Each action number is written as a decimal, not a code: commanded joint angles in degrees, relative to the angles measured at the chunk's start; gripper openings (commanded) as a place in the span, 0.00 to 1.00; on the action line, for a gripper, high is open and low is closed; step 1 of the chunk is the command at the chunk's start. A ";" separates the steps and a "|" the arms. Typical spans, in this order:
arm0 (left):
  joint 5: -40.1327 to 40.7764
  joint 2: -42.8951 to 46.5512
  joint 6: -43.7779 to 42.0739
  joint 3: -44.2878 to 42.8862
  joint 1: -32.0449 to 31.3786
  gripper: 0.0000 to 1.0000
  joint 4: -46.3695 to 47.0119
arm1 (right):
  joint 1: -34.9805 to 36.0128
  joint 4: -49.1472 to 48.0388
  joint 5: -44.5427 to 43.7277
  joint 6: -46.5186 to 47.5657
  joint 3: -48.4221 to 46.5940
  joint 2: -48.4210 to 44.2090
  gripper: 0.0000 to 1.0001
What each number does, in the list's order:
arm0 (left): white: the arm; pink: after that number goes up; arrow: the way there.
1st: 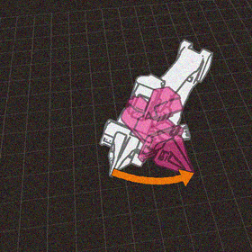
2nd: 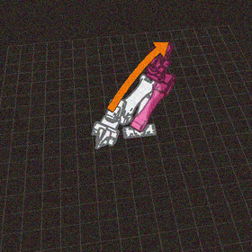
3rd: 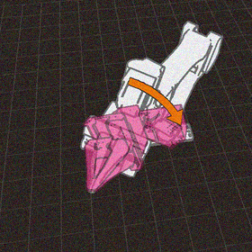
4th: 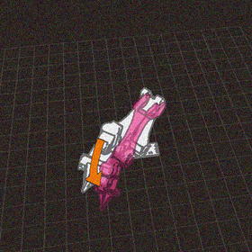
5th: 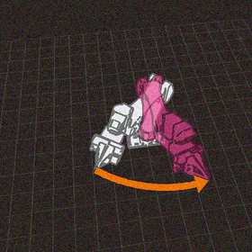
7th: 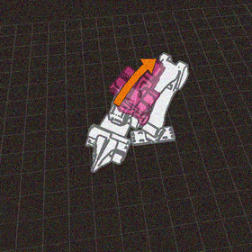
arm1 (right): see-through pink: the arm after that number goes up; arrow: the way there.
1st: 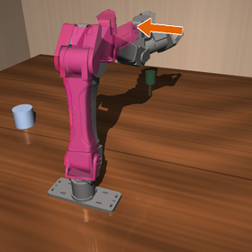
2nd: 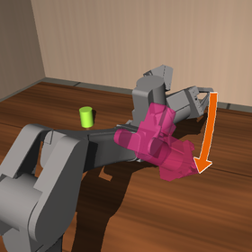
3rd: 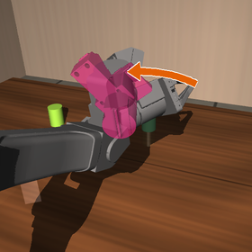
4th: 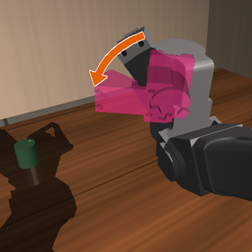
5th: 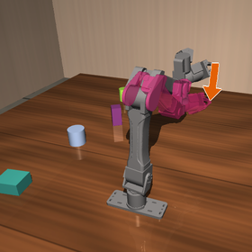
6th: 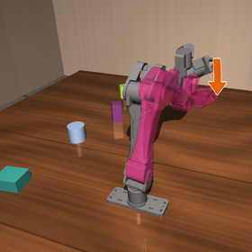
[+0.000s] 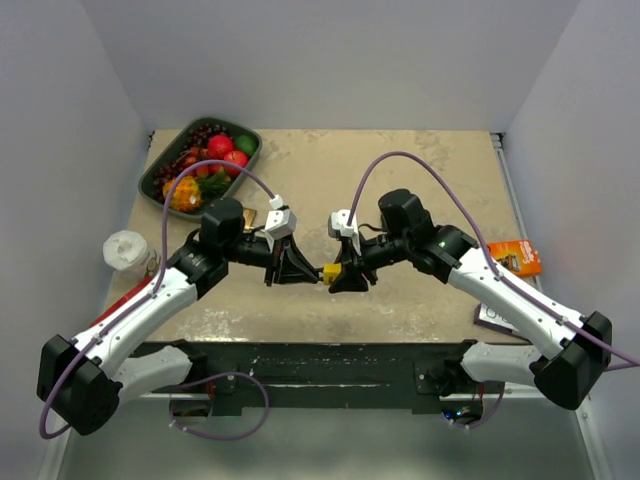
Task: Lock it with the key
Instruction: Lock the lock.
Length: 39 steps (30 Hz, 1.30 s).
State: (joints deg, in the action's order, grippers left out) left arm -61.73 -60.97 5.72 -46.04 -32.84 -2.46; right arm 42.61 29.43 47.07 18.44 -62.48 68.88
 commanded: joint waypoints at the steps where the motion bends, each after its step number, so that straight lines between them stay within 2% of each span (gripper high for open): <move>1: -3.30 -0.99 4.57 -0.98 -4.95 0.00 11.95 | 3.27 -14.04 1.97 -0.33 -1.86 1.69 0.00; 7: -2.43 -1.87 5.97 -0.19 -6.62 0.00 15.63 | 4.23 -16.77 3.03 -2.87 -2.30 2.22 0.00; 11: -1.81 -2.31 10.27 0.86 -7.33 0.00 22.21 | 4.76 -18.88 4.17 -4.46 -2.30 2.92 0.00; 15: -1.72 -2.05 10.46 1.39 -7.50 0.00 22.50 | 4.94 -18.54 4.26 -4.64 -2.03 2.93 0.00; 18: -2.60 -0.91 11.42 2.61 -4.88 0.00 21.18 | 4.85 -14.77 3.65 -3.41 -2.30 2.31 0.00; 21: -4.62 1.02 12.21 4.64 1.10 0.00 21.53 | 3.71 -10.12 2.42 -1.57 -2.39 1.52 0.00; 23: -6.37 2.52 10.21 4.82 5.75 0.00 18.74 | 1.79 -8.43 2.41 -1.21 -2.30 1.17 0.13; 25: -7.61 3.22 6.35 3.68 9.00 0.00 13.82 | 0.11 -6.41 2.85 -0.77 -2.30 0.90 0.34; 26: -8.22 3.40 1.02 2.98 9.89 0.00 7.36 | -1.81 -5.71 2.94 -0.60 -2.65 0.82 0.45; 27: -8.57 3.49 -1.38 2.19 10.77 0.00 4.60 | -2.79 -4.05 3.11 0.62 -2.82 0.90 0.64; 28: -9.27 3.23 -3.15 2.10 12.87 0.00 2.65 | -4.80 -2.90 3.20 1.59 -3.26 1.16 0.71; 30: -11.30 3.05 -5.45 1.83 15.25 0.00 -2.19 | -6.83 0.95 3.29 4.75 -5.02 1.25 0.78; 33: -12.80 2.00 -13.16 -0.01 18.42 0.00 -8.77 | -9.82 5.09 2.86 8.44 -7.30 1.17 0.79; 35: -12.97 0.86 -20.26 -2.46 18.78 0.00 -15.43 | -10.27 6.25 2.42 9.68 -7.75 0.99 0.78; 39: -14.03 -1.34 -25.40 -4.67 18.69 0.00 -20.39 | -10.27 4.24 2.68 8.99 -7.04 1.34 0.72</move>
State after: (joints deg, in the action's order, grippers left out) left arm -70.96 -61.36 -8.95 -45.82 -14.31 -15.75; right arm 32.14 32.99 48.90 25.23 -68.14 70.70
